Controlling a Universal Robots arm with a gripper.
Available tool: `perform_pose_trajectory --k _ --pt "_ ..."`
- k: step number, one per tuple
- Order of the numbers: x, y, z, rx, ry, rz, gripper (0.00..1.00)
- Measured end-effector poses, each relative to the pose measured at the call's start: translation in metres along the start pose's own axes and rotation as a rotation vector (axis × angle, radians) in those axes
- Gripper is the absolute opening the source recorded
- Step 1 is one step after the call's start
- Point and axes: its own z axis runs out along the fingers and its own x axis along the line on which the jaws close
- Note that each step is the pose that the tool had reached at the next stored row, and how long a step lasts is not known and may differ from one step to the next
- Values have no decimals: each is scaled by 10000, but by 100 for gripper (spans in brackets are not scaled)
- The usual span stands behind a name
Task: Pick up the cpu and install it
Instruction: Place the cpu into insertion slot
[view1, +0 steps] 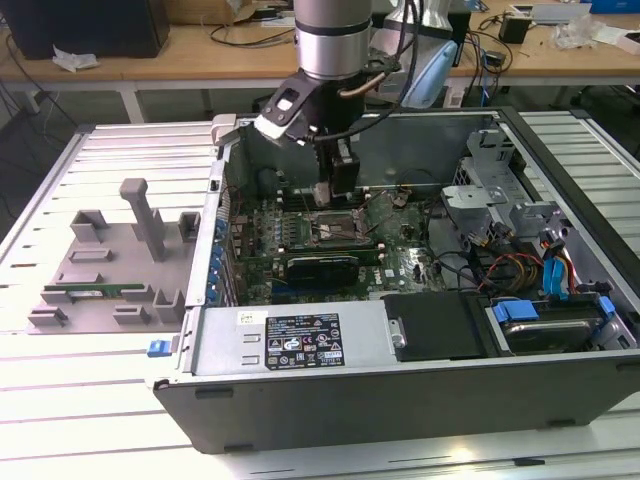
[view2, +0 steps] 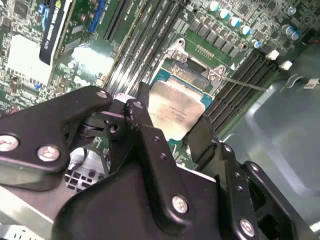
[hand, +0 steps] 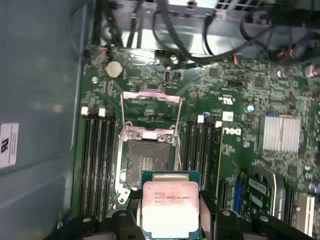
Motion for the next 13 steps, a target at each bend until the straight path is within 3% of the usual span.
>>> perform_pose_trajectory --k 1,3,13 --pt "30 6 160 1 -4 209 55" --pt "32 14 248 2 -10 189 55" --pt "129 86 480 3 -71 87 55"
